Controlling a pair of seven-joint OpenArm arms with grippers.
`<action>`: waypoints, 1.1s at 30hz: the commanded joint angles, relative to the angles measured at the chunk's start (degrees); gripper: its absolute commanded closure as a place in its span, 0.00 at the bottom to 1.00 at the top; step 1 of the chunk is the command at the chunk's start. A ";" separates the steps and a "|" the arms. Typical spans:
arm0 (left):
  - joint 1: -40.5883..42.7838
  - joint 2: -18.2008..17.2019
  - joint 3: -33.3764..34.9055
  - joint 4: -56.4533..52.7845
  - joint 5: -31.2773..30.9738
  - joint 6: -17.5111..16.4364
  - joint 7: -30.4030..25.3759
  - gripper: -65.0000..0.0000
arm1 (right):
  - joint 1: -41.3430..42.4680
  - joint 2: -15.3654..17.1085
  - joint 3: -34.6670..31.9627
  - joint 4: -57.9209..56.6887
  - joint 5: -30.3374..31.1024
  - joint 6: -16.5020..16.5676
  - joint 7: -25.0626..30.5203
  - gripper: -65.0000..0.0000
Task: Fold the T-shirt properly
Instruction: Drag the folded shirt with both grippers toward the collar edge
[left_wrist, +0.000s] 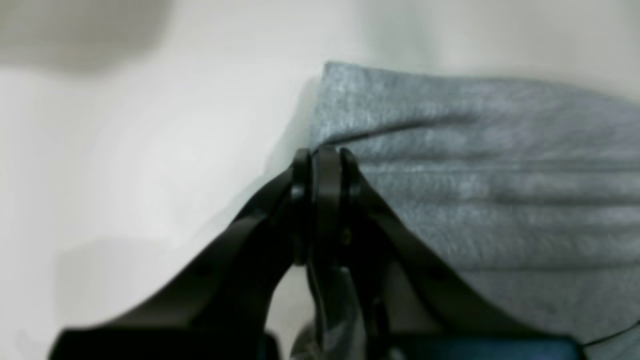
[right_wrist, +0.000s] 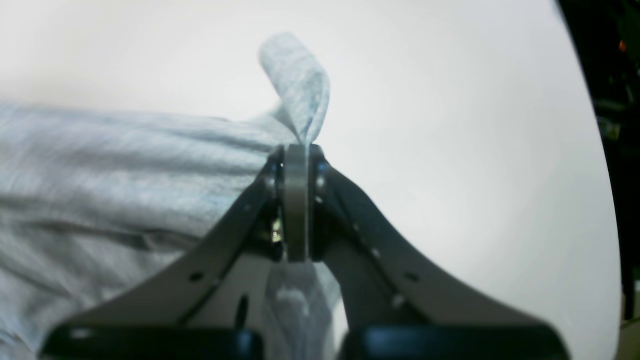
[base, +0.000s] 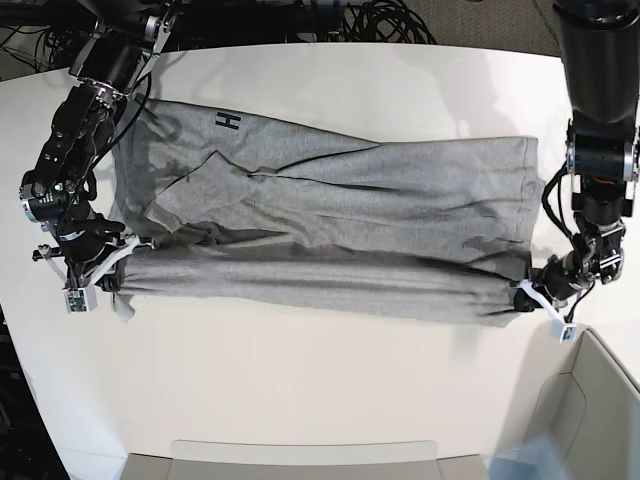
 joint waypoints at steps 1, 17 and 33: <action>-1.69 -2.52 -1.42 3.46 -0.64 0.29 0.27 1.00 | 1.31 0.87 0.26 1.13 0.31 0.65 1.40 1.00; 27.06 -6.39 -21.91 57.17 -0.29 9.30 22.86 1.00 | -4.14 0.78 0.18 5.35 0.31 1.00 1.23 1.00; 38.93 -6.74 -26.83 62.98 -0.29 9.30 23.57 1.00 | -16.36 0.69 0.26 13.70 0.31 1.09 1.23 1.00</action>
